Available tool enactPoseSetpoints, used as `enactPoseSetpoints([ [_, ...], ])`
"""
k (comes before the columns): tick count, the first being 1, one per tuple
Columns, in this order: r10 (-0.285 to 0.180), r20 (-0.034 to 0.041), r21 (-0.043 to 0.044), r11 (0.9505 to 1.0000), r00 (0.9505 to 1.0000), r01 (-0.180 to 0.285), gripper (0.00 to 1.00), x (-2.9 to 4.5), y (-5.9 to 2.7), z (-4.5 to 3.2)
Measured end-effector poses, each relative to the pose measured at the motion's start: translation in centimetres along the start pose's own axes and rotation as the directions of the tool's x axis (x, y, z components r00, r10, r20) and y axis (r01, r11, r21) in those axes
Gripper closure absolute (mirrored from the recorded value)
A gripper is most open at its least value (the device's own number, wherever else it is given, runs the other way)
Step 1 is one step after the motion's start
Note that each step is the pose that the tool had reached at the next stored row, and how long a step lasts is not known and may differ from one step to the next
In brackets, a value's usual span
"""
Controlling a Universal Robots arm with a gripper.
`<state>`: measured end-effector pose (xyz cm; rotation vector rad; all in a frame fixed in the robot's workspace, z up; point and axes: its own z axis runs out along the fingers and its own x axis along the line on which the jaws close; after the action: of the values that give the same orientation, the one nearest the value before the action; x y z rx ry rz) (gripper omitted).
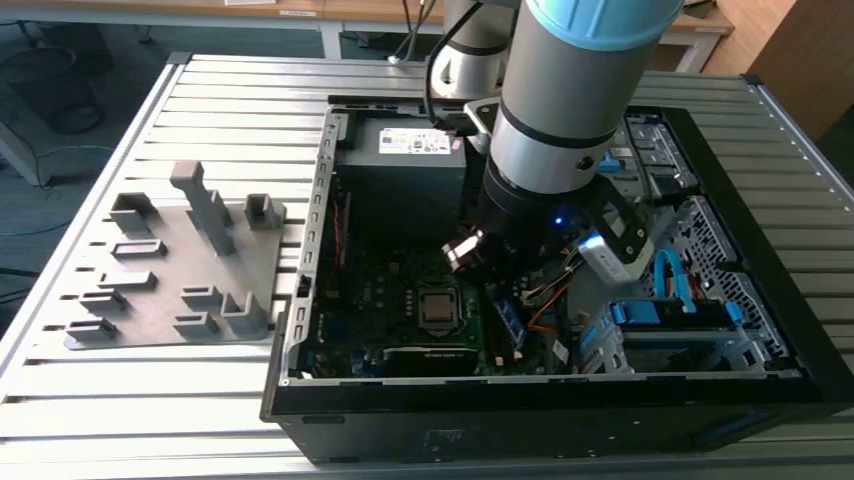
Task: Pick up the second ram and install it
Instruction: 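Insert the second ram into the second slot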
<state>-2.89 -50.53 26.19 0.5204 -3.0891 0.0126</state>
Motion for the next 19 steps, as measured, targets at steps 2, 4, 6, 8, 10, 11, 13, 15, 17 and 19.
enactPoseSetpoints([
  [2,0.018,0.0001,-0.0007,0.9998,0.9998,-0.018,0.86,0.0,0.0,0.01],
  [4,0.045,-0.0001,-0.0011,0.999,0.999,-0.045,0.86,0.0,0.0,0.01],
  [6,0.077,-0.0004,-0.0013,0.997,0.997,-0.077,0.86,0.0,0.0,0.02],
  [8,0.114,-0.0006,-0.0016,0.9935,0.9935,-0.114,0.86,0.0,0.0,0.03],
  [10,0.15,-0.0009,-0.0019,0.9887,0.9887,-0.15,0.86,0.0,0.0,0.05],
  [11,0.168,-0.0011,-0.0021,0.9858,0.9859,-0.168,0.86,0.0,0.0,0.06],
  [13,0.203,-0.0013,-0.0024,0.9792,0.9792,-0.203,0.86,0.0,0.0,0.08],
  [15,0.239,-0.0016,-0.0027,0.971,0.971,-0.239,0.86,0.0,0.0,0.1],
  [17,0.274,-0.002,-0.0031,0.9617,0.9617,-0.274,0.86,0.0,0.0,0.12],
  [19,0.305,-0.0023,-0.0033,0.9522,0.9522,-0.305,0.86,0.0,0.0,0.14],
])
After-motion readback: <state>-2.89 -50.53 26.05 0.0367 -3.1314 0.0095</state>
